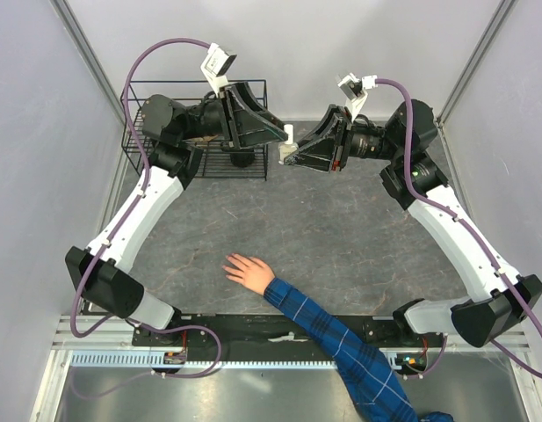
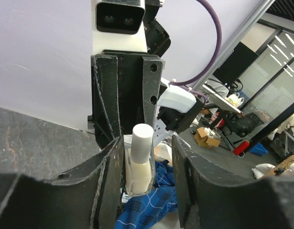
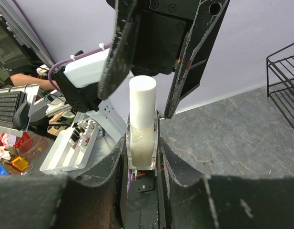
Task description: Paint the nails
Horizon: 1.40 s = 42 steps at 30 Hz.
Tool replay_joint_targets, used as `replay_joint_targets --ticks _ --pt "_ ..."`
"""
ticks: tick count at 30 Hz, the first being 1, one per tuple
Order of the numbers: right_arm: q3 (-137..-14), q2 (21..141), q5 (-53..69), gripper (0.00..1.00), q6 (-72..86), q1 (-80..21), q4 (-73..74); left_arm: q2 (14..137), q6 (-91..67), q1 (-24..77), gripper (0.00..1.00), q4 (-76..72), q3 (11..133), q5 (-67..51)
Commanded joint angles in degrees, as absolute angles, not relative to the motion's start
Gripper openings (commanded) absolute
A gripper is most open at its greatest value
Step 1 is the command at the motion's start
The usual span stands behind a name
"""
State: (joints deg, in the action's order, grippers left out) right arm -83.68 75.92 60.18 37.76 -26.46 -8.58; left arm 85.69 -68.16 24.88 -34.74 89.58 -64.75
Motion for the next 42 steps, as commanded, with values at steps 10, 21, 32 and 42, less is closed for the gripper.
replay_joint_targets --ticks 10,21,32,42 --pt "-87.36 75.94 53.72 0.0 27.79 -26.45 1.82 84.65 -56.54 25.84 0.04 -21.3 96.23 -64.43" --pt "-101.93 76.63 -45.58 0.0 -4.73 -62.02 29.79 80.41 -13.8 42.62 0.02 24.52 107.57 -16.35" --pt "-95.37 72.51 -15.9 0.0 -6.95 -55.75 25.22 78.75 -17.21 40.09 0.44 22.42 106.0 -26.53" --pt "-93.52 72.51 43.51 0.0 5.61 -28.32 24.44 77.16 -52.36 22.94 0.83 -18.34 90.01 -59.46"
